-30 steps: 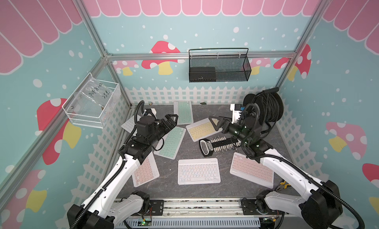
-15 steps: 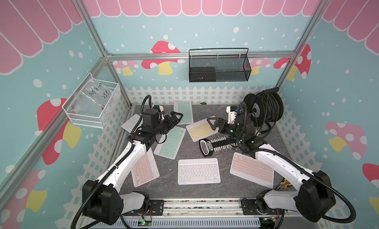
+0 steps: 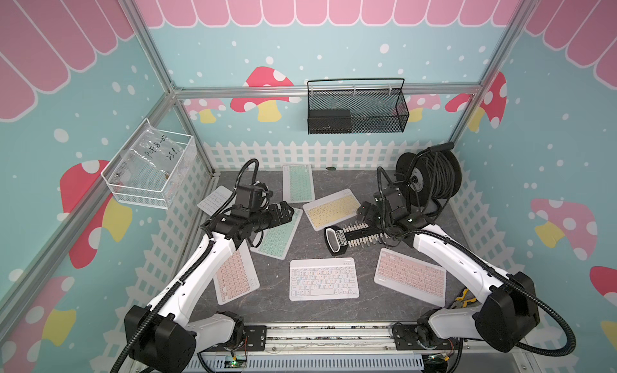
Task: Stack the numeric keypads
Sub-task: Pick up the numeric keypad from the center of the board.
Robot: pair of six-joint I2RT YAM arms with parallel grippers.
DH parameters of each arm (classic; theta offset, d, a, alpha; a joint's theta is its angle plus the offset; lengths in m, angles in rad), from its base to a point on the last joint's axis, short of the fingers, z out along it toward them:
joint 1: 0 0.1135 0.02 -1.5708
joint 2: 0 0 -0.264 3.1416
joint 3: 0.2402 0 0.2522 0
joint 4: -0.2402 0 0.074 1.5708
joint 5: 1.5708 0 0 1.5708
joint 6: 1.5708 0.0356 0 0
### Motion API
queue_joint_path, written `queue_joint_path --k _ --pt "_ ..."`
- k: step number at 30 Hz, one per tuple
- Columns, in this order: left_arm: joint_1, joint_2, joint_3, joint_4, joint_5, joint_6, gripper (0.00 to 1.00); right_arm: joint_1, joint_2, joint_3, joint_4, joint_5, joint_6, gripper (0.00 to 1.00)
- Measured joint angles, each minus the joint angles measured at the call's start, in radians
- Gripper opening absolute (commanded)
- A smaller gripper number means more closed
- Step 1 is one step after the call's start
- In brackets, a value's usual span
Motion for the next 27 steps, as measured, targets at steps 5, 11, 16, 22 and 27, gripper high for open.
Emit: queue_joint_path --k 5,11,16,22,27 --pt "-0.096 0.060 0.000 0.003 0.037 0.029 0.99 -0.026 -0.002 -0.027 -0.116 0.046 0.024 1.00" --pt "-0.255 0.089 0.000 0.109 0.080 0.001 0.99 -0.204 -0.143 -0.184 -0.143 0.021 0.025 0.99" --pt "-0.389 0.195 0.010 0.221 0.078 -0.054 1.00 -0.389 -0.272 -0.297 -0.169 0.001 -0.020 1.00" --pt "-0.531 0.407 0.118 0.323 0.109 -0.097 0.99 -0.571 -0.318 -0.388 -0.166 -0.040 -0.111 1.00" --pt "-0.621 0.571 0.221 0.440 0.129 -0.126 0.99 -0.764 -0.333 -0.467 -0.128 -0.103 -0.199 1.00"
